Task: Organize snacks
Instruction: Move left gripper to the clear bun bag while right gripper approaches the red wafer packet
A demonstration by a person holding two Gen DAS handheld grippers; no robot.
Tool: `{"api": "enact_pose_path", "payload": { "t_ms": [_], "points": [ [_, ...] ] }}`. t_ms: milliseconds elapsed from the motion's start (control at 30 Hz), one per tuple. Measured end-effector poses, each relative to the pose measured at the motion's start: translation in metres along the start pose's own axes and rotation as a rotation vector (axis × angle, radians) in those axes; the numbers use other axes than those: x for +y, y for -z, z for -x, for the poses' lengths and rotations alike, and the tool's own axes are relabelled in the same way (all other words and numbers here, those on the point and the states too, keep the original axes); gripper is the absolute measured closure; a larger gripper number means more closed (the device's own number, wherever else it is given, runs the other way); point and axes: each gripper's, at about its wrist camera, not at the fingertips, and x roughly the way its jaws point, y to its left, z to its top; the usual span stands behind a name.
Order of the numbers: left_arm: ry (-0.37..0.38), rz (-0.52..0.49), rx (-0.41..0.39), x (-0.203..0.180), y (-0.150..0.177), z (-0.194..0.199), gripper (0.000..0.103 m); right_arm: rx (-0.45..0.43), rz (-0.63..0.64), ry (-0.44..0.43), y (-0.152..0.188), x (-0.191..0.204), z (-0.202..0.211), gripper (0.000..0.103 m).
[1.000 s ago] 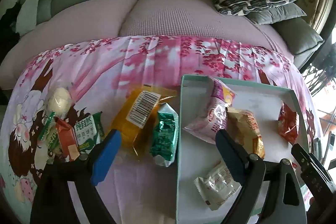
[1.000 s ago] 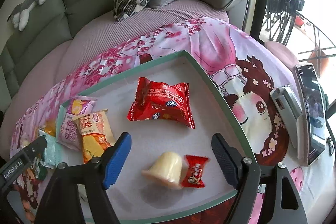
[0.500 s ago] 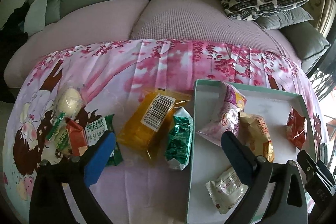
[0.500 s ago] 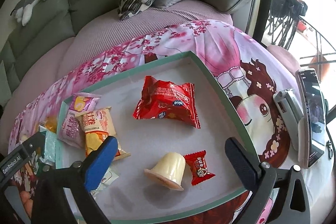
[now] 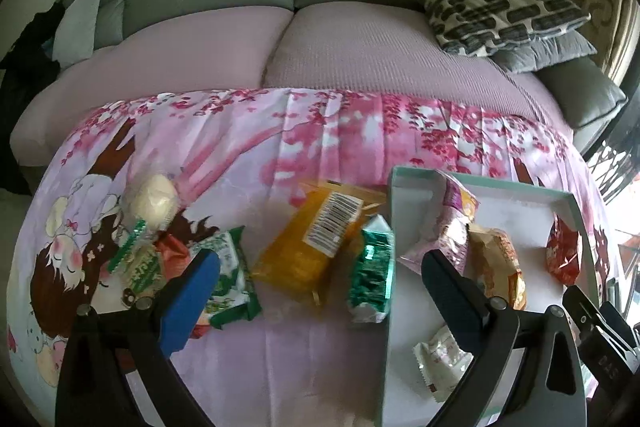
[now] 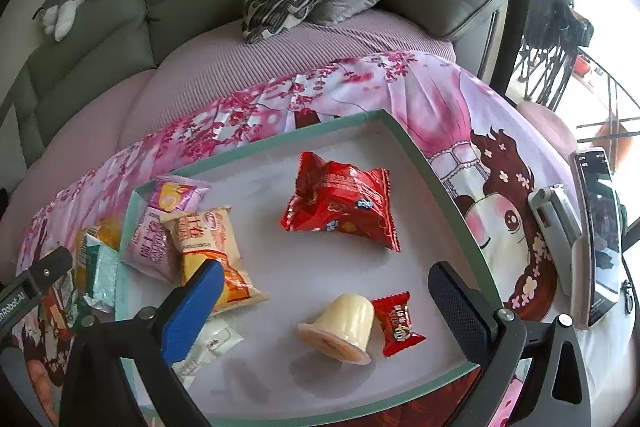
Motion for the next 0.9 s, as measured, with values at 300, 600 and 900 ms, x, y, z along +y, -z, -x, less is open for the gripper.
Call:
{"api": "enact_pose_path", "payload": {
  "t_ms": [300,600,900],
  "points": [
    [-0.103,0.074,-0.035,0.057,-0.004,0.015,0.002,0.002,0.063,-0.083,0.003,0.044,0.005,0.0],
    [-0.22,0.171,-0.044,0.128,0.001,0.027,0.002,0.026,0.163,-0.18,0.019,0.108,0.005,0.0],
    [-0.261,0.255,-0.025,0.187,0.011,0.031,0.002,0.071,0.222,-0.235,0.041,0.163,-0.002,0.0]
  ]
}}
